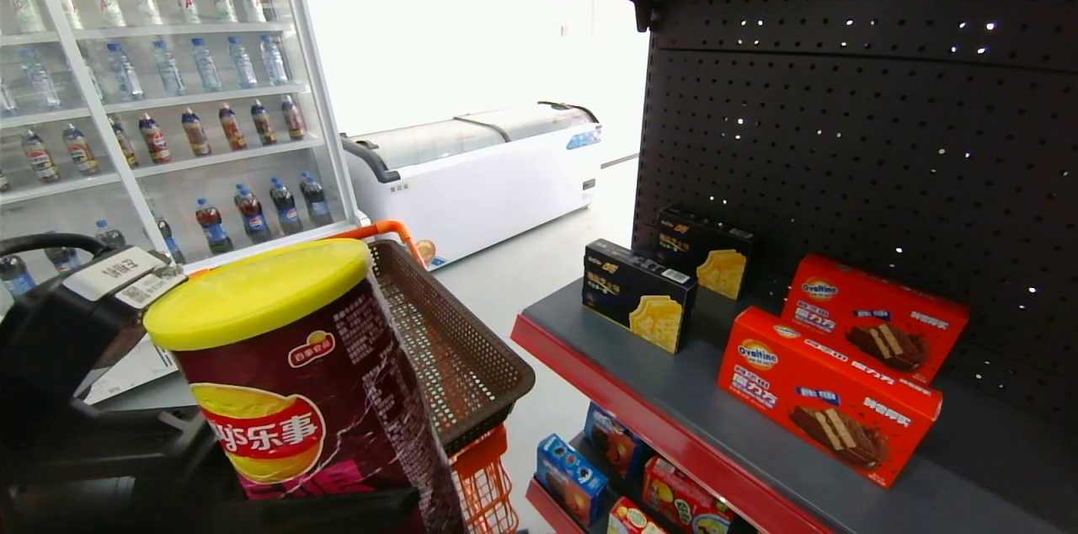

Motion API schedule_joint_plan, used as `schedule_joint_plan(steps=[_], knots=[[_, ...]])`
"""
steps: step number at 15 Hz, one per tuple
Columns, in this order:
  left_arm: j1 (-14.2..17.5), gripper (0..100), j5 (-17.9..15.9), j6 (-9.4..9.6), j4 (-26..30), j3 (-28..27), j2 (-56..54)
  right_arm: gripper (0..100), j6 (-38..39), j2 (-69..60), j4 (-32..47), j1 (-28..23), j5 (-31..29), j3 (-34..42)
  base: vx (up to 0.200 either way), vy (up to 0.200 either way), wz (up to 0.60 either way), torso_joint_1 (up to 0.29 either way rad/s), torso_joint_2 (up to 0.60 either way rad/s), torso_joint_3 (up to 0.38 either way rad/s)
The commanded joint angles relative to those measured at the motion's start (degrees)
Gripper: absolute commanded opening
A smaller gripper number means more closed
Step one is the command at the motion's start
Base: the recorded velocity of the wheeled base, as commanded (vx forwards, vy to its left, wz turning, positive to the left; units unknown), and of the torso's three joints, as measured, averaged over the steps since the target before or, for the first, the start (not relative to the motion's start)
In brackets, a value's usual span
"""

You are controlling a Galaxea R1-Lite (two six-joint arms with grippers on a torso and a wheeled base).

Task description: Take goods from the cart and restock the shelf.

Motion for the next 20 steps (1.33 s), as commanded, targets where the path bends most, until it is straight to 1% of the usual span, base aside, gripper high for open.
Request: schedule_joint_plan(steps=[1, 3, 4, 10, 20], knots=[[-0.08, 0, 0.02, -0.01, 0.04, 0.23, 0.34, 100, 0.0, 0.01, -0.02, 0.01, 0.01, 0.0, 0.0, 0.0, 0.0, 0.0, 0.0, 0.0], [-0.17, 0, 0.02, 0.08, 0.04, 0.23, 0.34, 100, 0.0, 0.01, -0.02, 0.01, 0.01, 0.0, 0.0, 0.0, 0.0, 0.0, 0.0, 0.0], [-0.78, 0, 0.02, 0.08, 0.04, 0.31, 0.34, 100, 0.0, 0.01, -0.02, 0.01, 0.01, 0.0, 0.0, 0.0, 0.0, 0.0, 0.0, 0.0], [-0.96, 0, 0.02, 0.08, 0.04, 0.23, 0.6, 100, 0.0, 0.01, -0.02, 0.01, 0.01, 0.0, 0.0, 0.0, 0.0, 0.0, 0.0, 0.0], [-0.96, 0, 0.02, 0.08, 0.04, 0.31, 0.6, 100, 0.0, 0.01, -0.02, 0.01, 0.01, 0.0, 0.0, 0.0, -0.6, 0.001, 0.0, 0.001]])
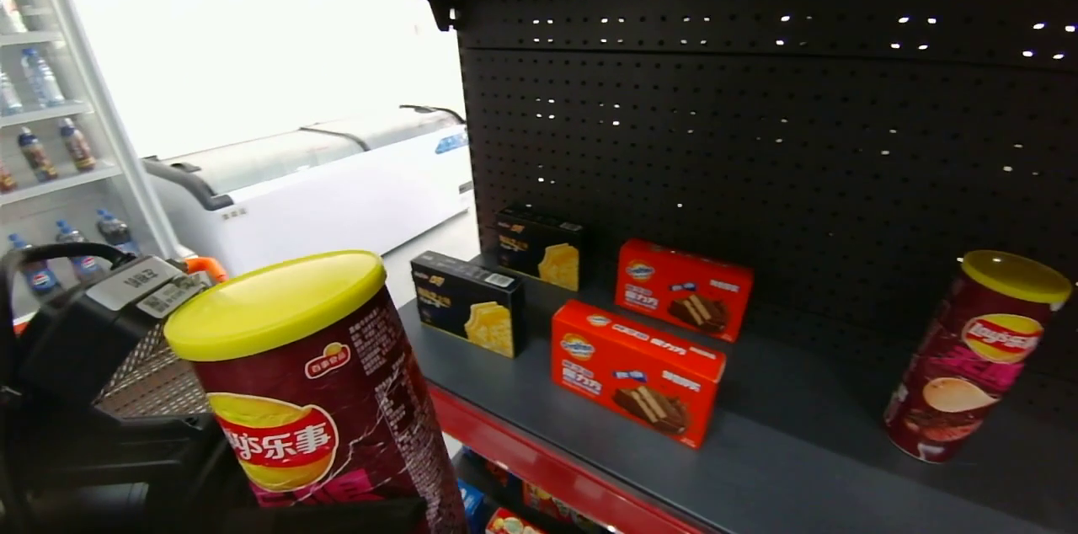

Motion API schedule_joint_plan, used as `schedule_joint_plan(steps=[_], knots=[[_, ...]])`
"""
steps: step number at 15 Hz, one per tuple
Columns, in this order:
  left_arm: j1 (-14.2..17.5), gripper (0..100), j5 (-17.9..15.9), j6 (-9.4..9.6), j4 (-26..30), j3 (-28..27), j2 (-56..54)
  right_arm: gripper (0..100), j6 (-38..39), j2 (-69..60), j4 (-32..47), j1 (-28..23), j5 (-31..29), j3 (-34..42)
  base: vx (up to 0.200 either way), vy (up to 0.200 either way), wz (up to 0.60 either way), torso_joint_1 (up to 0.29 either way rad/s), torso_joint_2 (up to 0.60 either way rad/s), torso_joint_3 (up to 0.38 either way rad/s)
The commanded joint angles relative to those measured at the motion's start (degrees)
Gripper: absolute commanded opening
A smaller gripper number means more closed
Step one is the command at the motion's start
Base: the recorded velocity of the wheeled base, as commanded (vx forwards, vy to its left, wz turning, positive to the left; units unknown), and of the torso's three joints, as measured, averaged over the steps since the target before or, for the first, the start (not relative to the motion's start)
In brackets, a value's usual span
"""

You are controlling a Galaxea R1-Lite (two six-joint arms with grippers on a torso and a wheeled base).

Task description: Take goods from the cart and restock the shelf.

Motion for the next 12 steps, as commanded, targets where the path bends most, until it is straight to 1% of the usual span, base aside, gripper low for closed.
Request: schedule_joint_plan(steps=[1, 11, 12], knots=[[-0.02, 0, -0.01, -0.03, -0.01, 0.09, 0.09, 100, 0.0, -0.01, -0.04, -0.02, 0.04, 0.0, 0.0, 0.0, -0.6, 0.002, 0.0, -0.002], [0.07, 0, -0.01, -0.03, 0.08, 0.7, 0.09, 100, 0.0, -0.01, -0.04, -0.02, 0.04, 0.0, 0.0, 0.0, -0.6, 0.002, 0.0, 0.005], [0.07, 0, -0.01, -0.03, -0.01, 0.96, 0.09, 100, 0.0, -0.01, -0.04, -0.02, 0.04, 0.0, 0.0, 0.0, 0.0, 0.0, 0.0, 0.0]])
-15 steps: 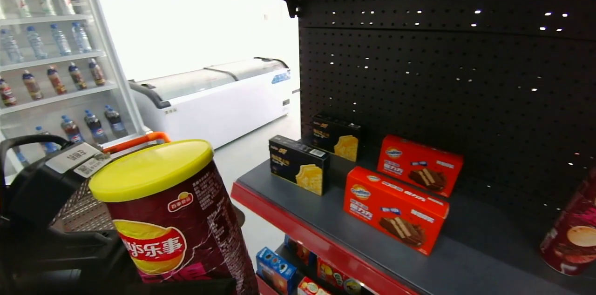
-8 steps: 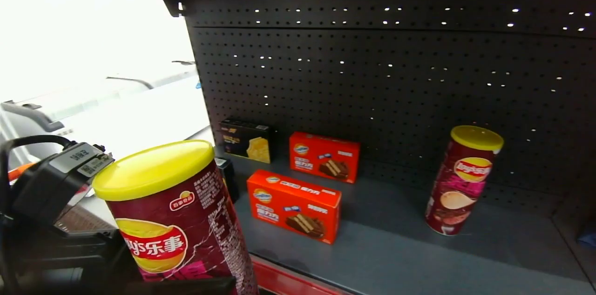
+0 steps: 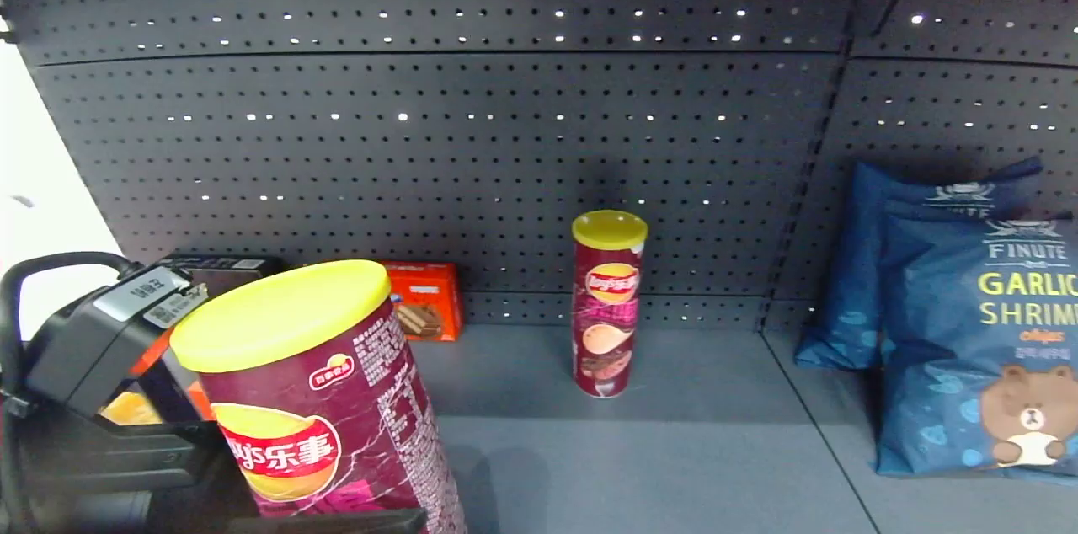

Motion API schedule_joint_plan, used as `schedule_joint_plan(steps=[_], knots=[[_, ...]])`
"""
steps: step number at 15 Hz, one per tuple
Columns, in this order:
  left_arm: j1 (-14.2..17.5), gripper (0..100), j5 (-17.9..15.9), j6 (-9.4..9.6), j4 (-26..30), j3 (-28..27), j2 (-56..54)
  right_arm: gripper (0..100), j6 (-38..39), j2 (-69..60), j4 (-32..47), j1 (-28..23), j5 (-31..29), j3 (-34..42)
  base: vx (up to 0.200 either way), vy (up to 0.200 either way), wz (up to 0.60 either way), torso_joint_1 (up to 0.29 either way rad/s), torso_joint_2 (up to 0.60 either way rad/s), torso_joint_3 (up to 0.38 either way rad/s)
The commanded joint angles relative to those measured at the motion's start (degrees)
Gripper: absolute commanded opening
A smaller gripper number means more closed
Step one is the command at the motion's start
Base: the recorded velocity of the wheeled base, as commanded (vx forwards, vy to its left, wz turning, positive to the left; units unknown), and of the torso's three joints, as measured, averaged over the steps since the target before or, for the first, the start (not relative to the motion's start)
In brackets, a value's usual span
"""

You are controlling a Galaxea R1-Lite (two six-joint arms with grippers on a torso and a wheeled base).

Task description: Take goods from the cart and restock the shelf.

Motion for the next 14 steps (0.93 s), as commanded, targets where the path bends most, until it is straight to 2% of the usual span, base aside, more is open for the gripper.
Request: schedule_joint_plan(steps=[1, 7, 9, 11, 12, 13, 14], knots=[[0.03, 0, -0.01, -0.03, -0.1, 0.36, -0.08, 100, 0.0, -0.01, -0.04, 0.01, 0.01, 0.0, 0.0, 0.0, 0.0, 0.0, 0.0, 0.0], [0.29, 0, 0.17, 0.05, -0.01, 0.53, -0.44, 100, -0.26, 1.13, 0.31, 0.62, 0.27, -0.09, 0.0, 0.0, 0.0, 0.0, 0.0, 0.0], [0.56, 0, 0.52, 0.05, 0.17, 0.45, -0.79, 100, 2.55, 3.86, 0.13, 0.8, -1.31, -0.26, 0.0, 0.0, 0.0, 0.0, 0.0, 0.0], [0.56, 0, 1.05, 0.23, 0.43, 0.71, -0.96, 100, 0.62, 3.68, -0.22, 1.33, 1.33, -0.35, 0.0, 0.0, 0.0, 0.0, 0.0, 0.0], [0.65, 0, 1.14, 0.14, 0.52, 0.36, -1.05, 100, 0.97, 9.48, -1.71, 3.52, 6.34, -12.3, 0.0, 0.0, 0.0, 0.0, 0.0, 0.0], [0.47, 0, 1.14, 0.05, 0.61, 0.36, -2.1, 100, 1.76, 28.03, -1.27, 5.28, 6.51, -28.21, 0.0, 0.0, 0.0, 0.0, 0.0, 0.0], [0.29, 0, 1.05, 0.05, 0.26, 0.97, -1.84, 100, 0.53, 31.89, -1.98, 6.6, 7.75, -30.23, 0.0, 0.0, 0.0, 0.0, 0.0, 0.0]])
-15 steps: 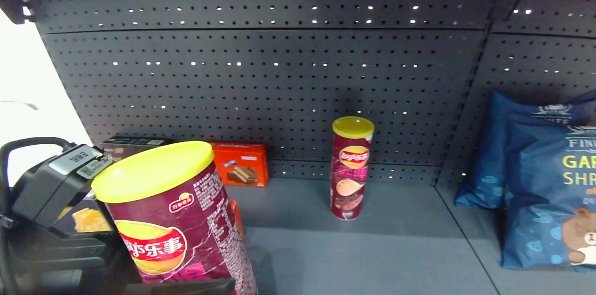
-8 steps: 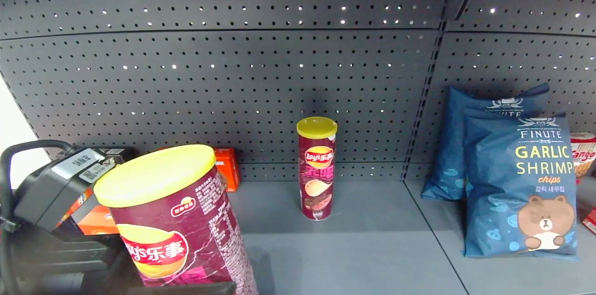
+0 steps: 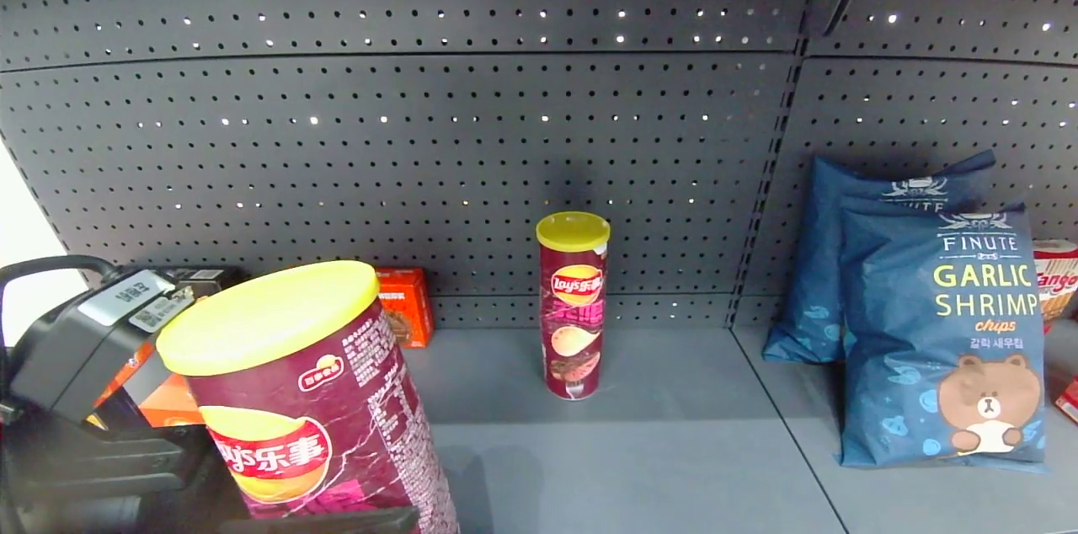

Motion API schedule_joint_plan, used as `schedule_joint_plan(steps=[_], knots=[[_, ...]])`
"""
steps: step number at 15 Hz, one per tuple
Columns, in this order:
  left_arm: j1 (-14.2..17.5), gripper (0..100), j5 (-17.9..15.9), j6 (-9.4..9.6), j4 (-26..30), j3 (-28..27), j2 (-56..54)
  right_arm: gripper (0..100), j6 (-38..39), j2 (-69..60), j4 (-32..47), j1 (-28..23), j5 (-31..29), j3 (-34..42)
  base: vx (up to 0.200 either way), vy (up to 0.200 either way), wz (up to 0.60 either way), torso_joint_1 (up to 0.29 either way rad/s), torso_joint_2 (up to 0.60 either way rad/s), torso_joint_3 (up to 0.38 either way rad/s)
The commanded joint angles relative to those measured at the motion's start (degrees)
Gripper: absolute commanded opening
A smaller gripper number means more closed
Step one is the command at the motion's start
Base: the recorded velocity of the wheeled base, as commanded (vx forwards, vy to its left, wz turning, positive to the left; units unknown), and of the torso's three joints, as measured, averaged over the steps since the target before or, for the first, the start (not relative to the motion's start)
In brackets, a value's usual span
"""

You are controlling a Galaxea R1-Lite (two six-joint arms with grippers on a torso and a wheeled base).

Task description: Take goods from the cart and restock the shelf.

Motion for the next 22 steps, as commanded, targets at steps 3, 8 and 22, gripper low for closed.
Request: schedule_joint_plan(steps=[3, 8, 22], knots=[[-0.93, 0, -0.11, 0.07, -0.47, 0.67, 0.04, 100, -11.08, 34.54, -1.27, 12.13, 9.77, -24.11, 0.0, 0.0, 0.0, 0.0, 0.0, 0.0], [-1.9, 0, -0.02, 0.25, -0.38, -1.7, 3.56, 100, -9.67, 46.76, -1.44, 24.35, 9.95, -28.24, 0.0, 0.0, 0.0, 0.0, 0.0, 0.0], [-1.46, 0, 0.07, -0.19, 0.23, -3.81, 3.56, 100, -8.18, 74.53, -24.29, 29.62, 12.85, -33.34, 0.0, 0.0, 0.0, 0.0, 0.0, 0.0]])
